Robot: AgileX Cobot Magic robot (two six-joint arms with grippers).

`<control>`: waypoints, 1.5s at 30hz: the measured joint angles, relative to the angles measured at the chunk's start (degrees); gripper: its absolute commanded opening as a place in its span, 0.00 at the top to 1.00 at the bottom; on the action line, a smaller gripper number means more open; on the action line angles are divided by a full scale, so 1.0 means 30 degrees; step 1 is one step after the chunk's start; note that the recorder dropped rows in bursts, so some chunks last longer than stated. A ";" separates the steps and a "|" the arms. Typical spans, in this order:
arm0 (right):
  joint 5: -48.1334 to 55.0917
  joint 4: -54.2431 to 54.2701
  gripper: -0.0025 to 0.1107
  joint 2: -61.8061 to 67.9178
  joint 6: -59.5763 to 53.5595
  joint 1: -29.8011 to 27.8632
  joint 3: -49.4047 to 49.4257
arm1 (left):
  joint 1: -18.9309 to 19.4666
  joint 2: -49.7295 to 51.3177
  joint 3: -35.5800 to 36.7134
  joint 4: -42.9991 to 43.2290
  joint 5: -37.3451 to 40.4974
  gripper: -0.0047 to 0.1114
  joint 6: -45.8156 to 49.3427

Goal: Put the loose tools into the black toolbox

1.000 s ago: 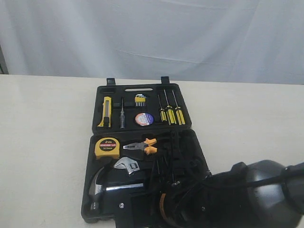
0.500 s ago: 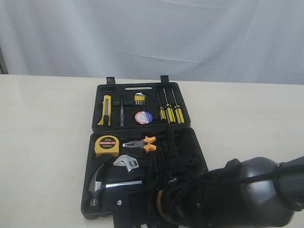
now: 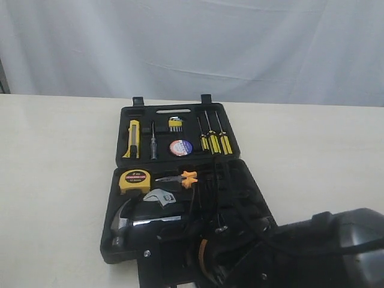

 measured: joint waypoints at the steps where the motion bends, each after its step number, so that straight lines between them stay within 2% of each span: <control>1: 0.0299 0.0308 0.98 -0.0322 -0.0233 0.0235 0.0000 | 0.0000 0.0000 0.0000 0.0000 0.0000 0.96 0.0000; 16: 0.6351 0.7800 0.98 -0.7422 -0.7263 0.4499 -0.0380 | 0.0000 0.0000 0.0000 0.0000 0.0000 0.96 0.0000; 22: 0.9468 1.0184 0.98 -0.8666 -1.0131 0.4640 -0.2604 | 0.0000 0.0000 0.0000 0.0000 0.0000 0.96 0.0000; 26: 0.9725 1.0873 0.98 -0.8577 -1.2405 0.3424 -0.4111 | 0.0000 0.0000 0.0000 0.0000 0.0000 0.96 0.0000; 31: 0.7970 1.1757 0.98 -0.7180 -1.5902 0.0076 -0.6017 | 0.0000 0.0000 0.0000 0.0000 0.0000 0.96 0.0000; 38: 0.5533 1.4790 0.98 -0.2391 -2.1351 -0.4730 -1.0400 | 0.0000 0.0000 0.0000 0.0000 0.0000 0.96 0.0000; 45: 0.3624 1.6413 0.98 0.3286 -2.3931 -0.6928 -1.4169 | 0.0000 0.0000 0.0000 0.0000 0.0000 0.96 0.0000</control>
